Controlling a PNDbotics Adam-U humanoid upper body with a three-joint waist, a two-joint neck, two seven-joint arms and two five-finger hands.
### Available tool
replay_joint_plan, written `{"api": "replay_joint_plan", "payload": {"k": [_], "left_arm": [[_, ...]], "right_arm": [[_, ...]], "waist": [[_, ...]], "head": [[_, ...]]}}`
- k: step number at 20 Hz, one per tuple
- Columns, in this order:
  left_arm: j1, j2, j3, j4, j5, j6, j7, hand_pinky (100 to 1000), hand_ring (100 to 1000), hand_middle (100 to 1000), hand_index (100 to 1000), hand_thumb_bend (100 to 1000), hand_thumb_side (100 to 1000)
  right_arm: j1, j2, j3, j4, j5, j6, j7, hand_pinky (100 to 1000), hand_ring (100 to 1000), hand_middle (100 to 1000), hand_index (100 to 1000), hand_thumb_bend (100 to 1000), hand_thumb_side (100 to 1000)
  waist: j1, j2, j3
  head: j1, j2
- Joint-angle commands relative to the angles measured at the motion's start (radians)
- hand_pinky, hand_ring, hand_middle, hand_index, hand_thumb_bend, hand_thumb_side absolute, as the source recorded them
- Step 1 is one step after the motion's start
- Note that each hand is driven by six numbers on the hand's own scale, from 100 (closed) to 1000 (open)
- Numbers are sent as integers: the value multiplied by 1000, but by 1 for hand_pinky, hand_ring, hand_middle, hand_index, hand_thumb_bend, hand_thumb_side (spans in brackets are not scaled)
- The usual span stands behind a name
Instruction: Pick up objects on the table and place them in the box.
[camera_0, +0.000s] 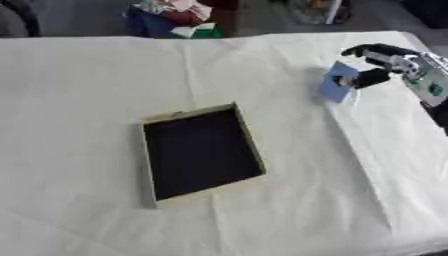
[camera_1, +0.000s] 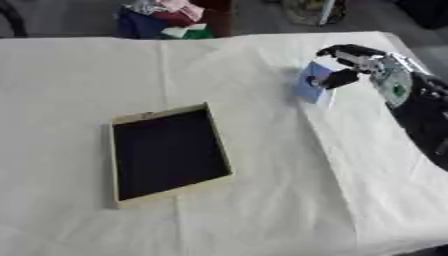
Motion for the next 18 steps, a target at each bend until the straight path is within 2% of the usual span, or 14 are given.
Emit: {"api": "replay_joint_plan", "payload": {"k": [1,4,8,9,10,11,15,18], "left_arm": [[-14,4,1,-22,4,-1,-2,728,528,509,525,413,669],[-14,3,2,-22,4,-2,-3,728,527,509,525,412,669],[-14,3,3,-22,4,-2,-3,729,527,509,525,412,669],[-14,3,3,-22,4,-2,-3,729,527,509,525,412,669],[-13,3,3,-22,3,-2,-3,729,527,509,525,411,670],[-13,3,4,-22,3,-2,-3,729,527,509,525,411,670],[-12,4,4,-22,3,-3,-3,729,525,508,525,411,671],[-10,4,6,-22,3,-2,-1,729,525,508,525,411,671]], "right_arm": [[-4,-36,-2,11,-4,0,9,882,951,929,1000,259,558],[-4,-29,3,16,0,-5,20,841,899,872,1000,244,536],[-5,-23,6,16,9,-14,29,788,814,742,1000,202,438],[-5,-22,6,15,11,-16,28,786,810,735,1000,200,433],[-5,-22,5,14,14,-16,23,771,772,645,985,177,377],[-6,-21,3,11,16,-16,15,763,755,598,977,158,349],[-10,-21,-1,-14,11,-15,-23,755,743,499,958,118,304],[-16,-20,-1,-67,-11,-23,-40,754,749,483,958,100,294]], "waist": [[2,-18,-3],[2,-22,-4],[1,-25,-7],[1,-25,-8],[2,-26,-9],[2,-27,-10],[2,-30,-14],[3,-33,-19]], "head": [[-5,-9],[-6,-10],[-5,-11],[-5,-11],[-4,-11],[-3,-11],[1,-9],[3,-8]]}}
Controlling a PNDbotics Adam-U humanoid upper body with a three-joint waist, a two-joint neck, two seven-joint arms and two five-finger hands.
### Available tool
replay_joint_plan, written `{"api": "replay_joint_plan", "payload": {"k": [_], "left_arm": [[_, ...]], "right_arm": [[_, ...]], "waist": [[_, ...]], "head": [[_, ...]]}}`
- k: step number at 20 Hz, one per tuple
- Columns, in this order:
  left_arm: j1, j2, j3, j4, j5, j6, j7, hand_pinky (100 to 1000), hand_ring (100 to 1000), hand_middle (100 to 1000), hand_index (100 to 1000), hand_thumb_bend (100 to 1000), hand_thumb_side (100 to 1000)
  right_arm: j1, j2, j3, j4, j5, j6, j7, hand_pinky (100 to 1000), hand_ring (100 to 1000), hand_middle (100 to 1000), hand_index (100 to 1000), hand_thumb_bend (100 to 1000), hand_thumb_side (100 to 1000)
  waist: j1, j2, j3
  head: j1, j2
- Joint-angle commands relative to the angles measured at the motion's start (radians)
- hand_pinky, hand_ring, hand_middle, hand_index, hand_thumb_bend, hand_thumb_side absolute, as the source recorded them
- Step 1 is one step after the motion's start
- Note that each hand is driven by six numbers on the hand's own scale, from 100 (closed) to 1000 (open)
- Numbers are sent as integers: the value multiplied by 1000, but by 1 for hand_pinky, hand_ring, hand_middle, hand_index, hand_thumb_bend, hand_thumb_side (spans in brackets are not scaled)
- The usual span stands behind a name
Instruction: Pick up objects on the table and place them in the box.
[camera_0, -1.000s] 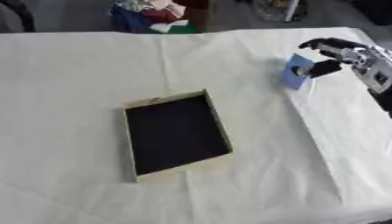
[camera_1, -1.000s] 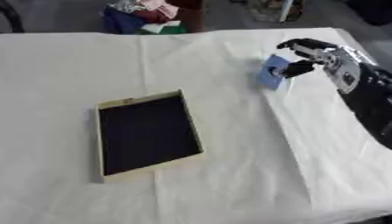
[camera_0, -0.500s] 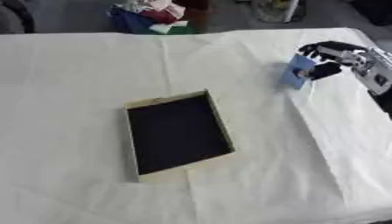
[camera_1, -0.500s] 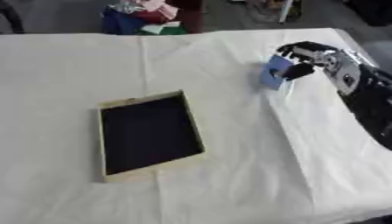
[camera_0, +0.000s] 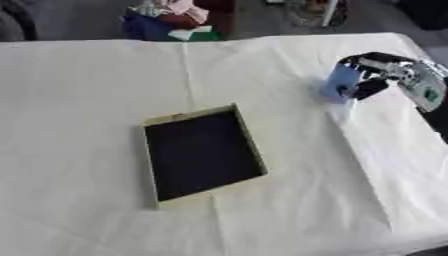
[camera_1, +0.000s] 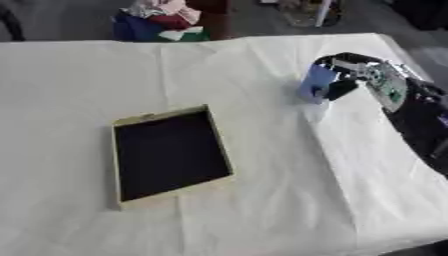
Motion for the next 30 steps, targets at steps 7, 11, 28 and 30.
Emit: {"api": "replay_joint_plan", "payload": {"k": [7,11,28,30], "left_arm": [[-8,2,7,-22,3,-2,0,729,525,508,525,412,671],[-8,1,8,-26,4,-4,0,729,525,507,526,413,671],[-7,0,30,-97,48,-29,27,671,518,502,523,420,667],[-7,-1,32,-104,49,-28,29,699,518,502,523,420,667]], "right_arm": [[-32,-21,24,-302,-21,-62,56,772,762,477,962,100,296],[-48,4,62,-464,-17,-91,100,776,763,476,964,100,282],[-109,125,231,-733,18,-236,350,815,778,495,971,100,332],[-123,145,248,-723,37,-249,368,820,776,498,972,100,336]], "waist": [[5,-25,-15],[6,-25,-14],[8,-28,-3],[9,-29,1]], "head": [[9,-3],[11,-2],[17,0],[14,2]]}}
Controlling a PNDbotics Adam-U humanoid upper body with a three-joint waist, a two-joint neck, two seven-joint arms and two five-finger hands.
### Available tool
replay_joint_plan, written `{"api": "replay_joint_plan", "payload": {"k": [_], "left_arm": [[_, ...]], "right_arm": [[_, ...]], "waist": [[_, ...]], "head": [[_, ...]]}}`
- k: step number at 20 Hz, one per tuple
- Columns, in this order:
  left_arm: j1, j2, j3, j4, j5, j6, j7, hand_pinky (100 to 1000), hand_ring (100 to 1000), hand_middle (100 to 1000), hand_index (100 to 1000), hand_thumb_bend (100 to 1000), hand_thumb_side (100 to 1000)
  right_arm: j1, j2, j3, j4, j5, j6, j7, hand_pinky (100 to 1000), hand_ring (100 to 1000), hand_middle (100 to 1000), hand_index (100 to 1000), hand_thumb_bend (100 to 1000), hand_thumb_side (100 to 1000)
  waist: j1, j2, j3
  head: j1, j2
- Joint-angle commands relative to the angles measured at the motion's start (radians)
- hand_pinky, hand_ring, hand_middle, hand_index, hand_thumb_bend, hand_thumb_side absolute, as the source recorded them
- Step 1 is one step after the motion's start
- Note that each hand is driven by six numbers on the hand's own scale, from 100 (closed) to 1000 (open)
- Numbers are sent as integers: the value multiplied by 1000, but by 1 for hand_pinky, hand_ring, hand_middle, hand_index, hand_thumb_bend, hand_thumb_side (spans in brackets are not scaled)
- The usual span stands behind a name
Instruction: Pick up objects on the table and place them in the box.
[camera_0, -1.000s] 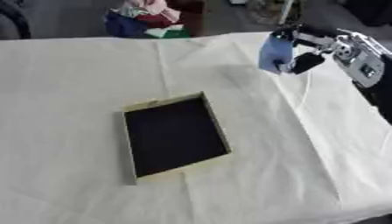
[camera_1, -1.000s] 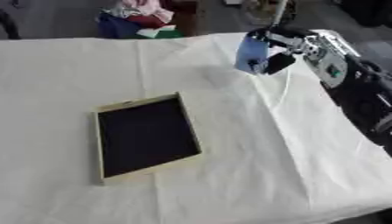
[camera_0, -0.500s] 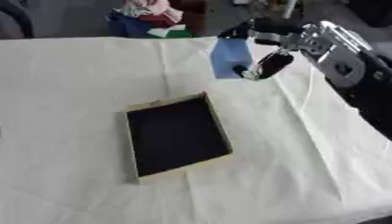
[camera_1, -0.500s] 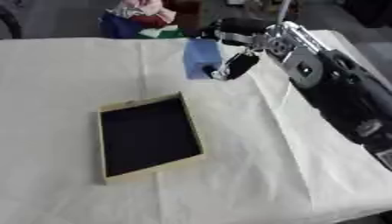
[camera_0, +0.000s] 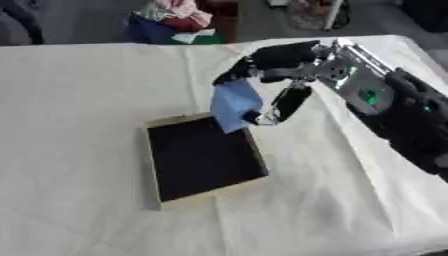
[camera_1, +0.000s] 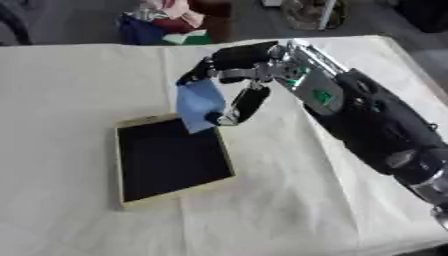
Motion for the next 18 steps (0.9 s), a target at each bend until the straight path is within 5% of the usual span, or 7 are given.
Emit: {"api": "replay_joint_plan", "payload": {"k": [1,10,18], "left_arm": [[-11,7,11,-34,4,0,9,700,518,502,523,419,666],[-13,3,12,-40,3,2,12,702,518,502,523,420,667],[-10,0,12,-32,-2,3,5,703,519,503,525,421,668]], "right_arm": [[-31,9,15,-4,41,-22,30,825,770,501,972,105,336],[-49,92,65,73,188,-94,47,853,783,603,979,200,413],[-47,127,83,109,302,-41,7,914,872,911,1000,382,525]], "waist": [[2,-18,4],[1,-21,5],[1,-20,1]], "head": [[-4,2],[-2,0],[4,0]]}}
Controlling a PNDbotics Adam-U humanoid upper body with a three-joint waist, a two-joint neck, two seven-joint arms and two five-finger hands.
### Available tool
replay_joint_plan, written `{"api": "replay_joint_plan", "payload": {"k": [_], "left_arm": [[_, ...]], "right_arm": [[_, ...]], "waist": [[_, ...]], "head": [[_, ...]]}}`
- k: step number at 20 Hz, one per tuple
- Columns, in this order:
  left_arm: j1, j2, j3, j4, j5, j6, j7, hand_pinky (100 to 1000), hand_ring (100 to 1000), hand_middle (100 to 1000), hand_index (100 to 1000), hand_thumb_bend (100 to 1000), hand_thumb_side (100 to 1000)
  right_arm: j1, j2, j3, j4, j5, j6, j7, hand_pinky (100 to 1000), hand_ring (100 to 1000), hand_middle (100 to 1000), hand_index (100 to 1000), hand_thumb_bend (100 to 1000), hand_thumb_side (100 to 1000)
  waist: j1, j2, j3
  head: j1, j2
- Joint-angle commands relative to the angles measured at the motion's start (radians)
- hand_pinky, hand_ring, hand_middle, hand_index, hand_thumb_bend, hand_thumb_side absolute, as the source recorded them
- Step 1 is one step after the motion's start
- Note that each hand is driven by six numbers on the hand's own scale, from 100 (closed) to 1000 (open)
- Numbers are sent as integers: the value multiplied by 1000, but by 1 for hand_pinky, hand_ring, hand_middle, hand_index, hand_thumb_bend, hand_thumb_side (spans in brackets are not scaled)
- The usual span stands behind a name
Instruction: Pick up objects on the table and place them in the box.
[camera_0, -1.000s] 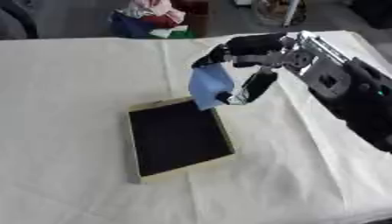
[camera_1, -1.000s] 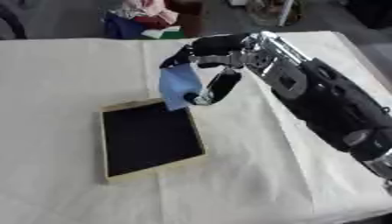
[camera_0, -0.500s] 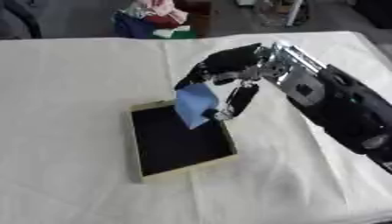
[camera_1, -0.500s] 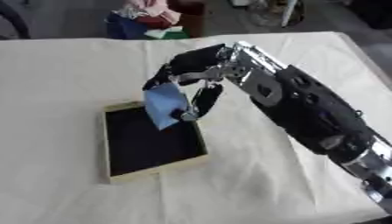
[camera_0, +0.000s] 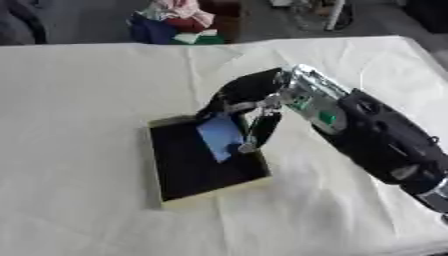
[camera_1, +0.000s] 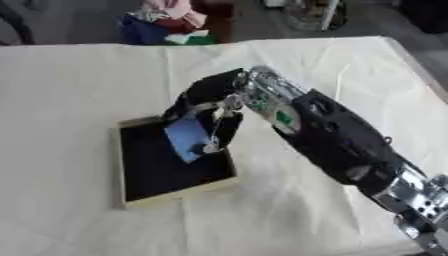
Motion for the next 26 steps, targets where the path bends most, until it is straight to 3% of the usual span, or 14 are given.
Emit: {"api": "replay_joint_plan", "payload": {"k": [1,8,11,14,19,24,26], "left_arm": [[-10,1,8,-14,-2,-1,0,703,519,503,525,421,668],[-5,3,24,-19,1,0,31,700,519,503,527,418,665],[-1,3,38,-23,3,1,53,699,519,504,529,415,661],[5,3,58,-24,14,5,85,698,518,505,531,413,658],[20,6,99,-26,50,8,143,692,519,509,556,410,654],[38,4,137,-16,89,6,202,696,521,512,583,405,647],[43,4,148,-10,105,3,222,697,523,514,607,406,647]], "right_arm": [[-13,-16,-7,-5,27,16,-23,920,884,947,1000,385,537],[8,-63,-58,-33,-47,70,-94,914,893,971,1000,346,552],[35,-92,-100,-67,-235,99,-150,846,842,897,1000,215,534],[62,-116,-152,-106,-433,136,-205,818,823,872,1000,179,531],[139,-133,-258,-238,-671,171,-323,763,787,822,984,113,494],[266,-103,-365,-421,-792,198,-508,748,770,781,966,100,431],[300,-75,-392,-446,-817,183,-582,742,764,771,960,100,414]], "waist": [[3,-19,-3],[6,-24,-14],[9,-27,-24],[13,-29,-38],[20,-30,-73],[23,-31,-113],[23,-30,-129]], "head": [[4,0],[16,4],[24,6],[35,8],[72,12],[115,14],[130,15]]}}
